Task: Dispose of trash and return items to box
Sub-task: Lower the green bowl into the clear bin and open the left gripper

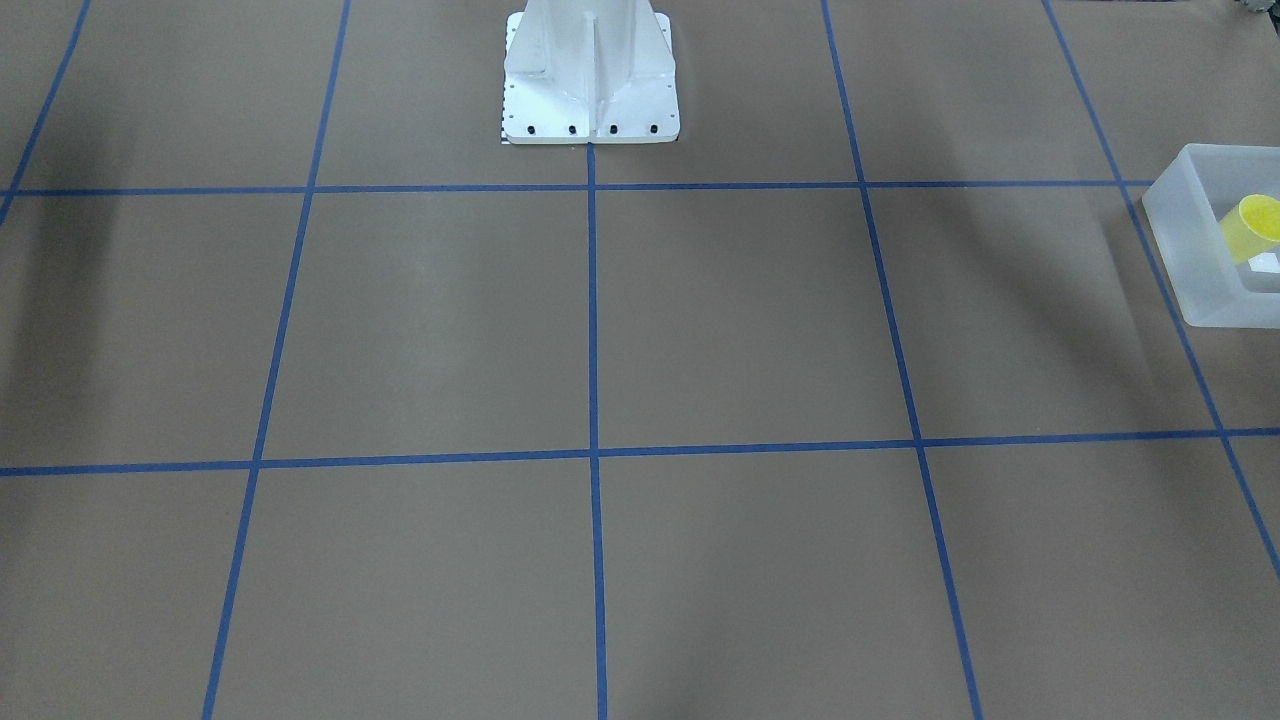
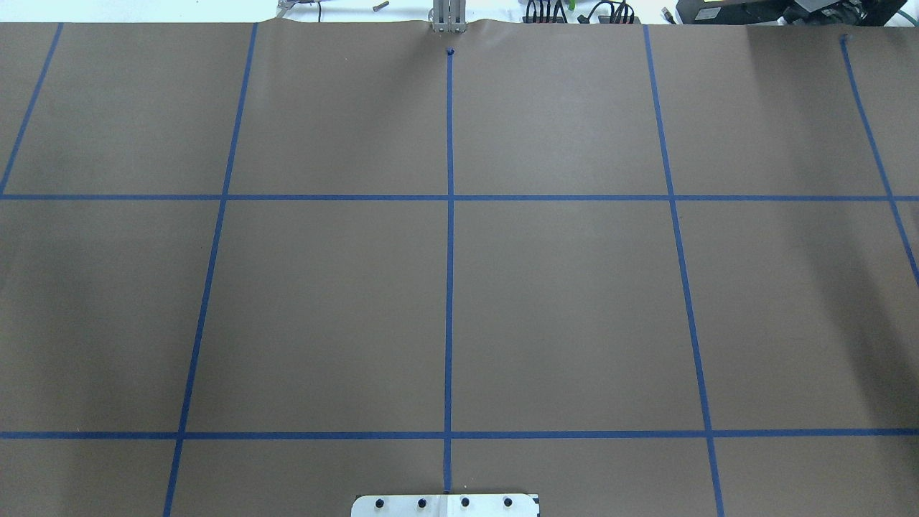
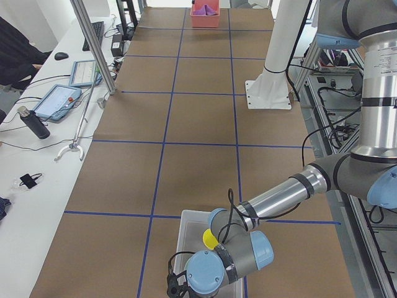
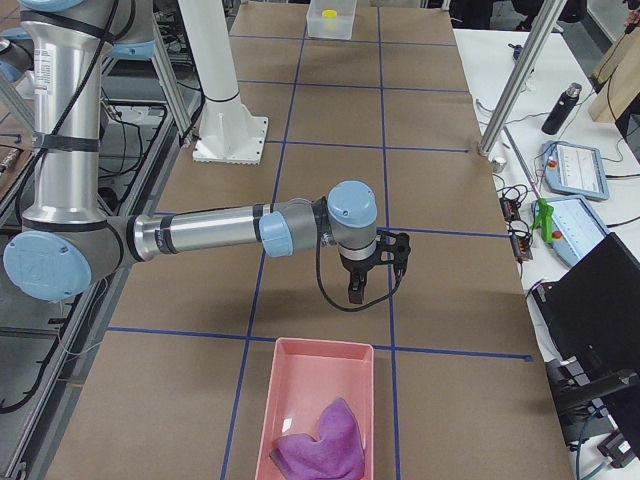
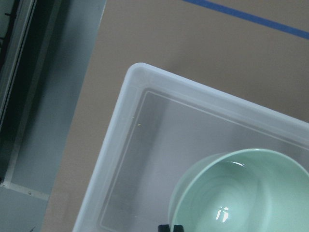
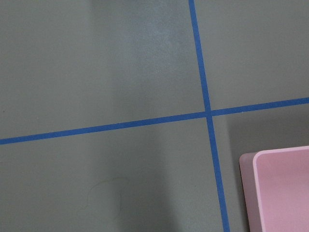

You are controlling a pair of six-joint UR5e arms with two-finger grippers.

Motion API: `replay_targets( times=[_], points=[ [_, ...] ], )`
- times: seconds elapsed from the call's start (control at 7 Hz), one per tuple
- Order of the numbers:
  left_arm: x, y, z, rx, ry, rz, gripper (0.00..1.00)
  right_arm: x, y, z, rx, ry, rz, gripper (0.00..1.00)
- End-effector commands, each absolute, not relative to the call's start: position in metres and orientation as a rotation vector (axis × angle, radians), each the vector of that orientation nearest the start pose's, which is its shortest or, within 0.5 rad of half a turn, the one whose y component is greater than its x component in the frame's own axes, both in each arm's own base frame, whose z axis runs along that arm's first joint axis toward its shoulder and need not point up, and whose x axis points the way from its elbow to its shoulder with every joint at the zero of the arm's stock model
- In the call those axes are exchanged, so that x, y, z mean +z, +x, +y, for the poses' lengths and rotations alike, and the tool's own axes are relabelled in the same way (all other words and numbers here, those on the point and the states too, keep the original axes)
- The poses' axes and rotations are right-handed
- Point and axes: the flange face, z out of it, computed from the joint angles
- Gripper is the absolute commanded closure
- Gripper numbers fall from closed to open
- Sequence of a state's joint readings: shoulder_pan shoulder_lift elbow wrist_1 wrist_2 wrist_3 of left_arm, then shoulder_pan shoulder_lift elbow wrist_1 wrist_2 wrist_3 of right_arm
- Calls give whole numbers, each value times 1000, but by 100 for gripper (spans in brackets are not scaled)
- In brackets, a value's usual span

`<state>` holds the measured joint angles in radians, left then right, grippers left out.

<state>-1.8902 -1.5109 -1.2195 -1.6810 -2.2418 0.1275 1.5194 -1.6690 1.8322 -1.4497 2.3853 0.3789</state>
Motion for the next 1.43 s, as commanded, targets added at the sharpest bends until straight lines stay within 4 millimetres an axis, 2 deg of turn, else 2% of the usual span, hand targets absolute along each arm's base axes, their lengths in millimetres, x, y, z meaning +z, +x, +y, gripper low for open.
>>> replay_targets(
  times=[0.0, 0.29, 0.57, 0.86, 1.0, 1.14, 1.29],
  points=[
    [852, -190, -366, -313, -136, 678, 100, 557, 36, -462, 188, 93, -846, 0],
    [848, -170, -379, -305, -148, 688, 100, 557, 37, -461, 189, 94, -843, 0],
    [848, -158, -381, -303, -153, 708, 100, 560, 37, -459, 192, 89, -839, 0],
    [861, -146, -360, -279, -145, 709, 97, 562, 36, -459, 192, 88, -829, 0],
    [860, -144, -362, -266, -128, 707, 30, 563, 35, -458, 190, 85, -829, 0],
    [865, -141, -346, -245, -74, 703, 1, 564, 34, -457, 190, 81, -828, 0],
    [862, -140, -341, -224, 7, 697, 1, 564, 34, -457, 189, 81, -828, 0]
  ],
)
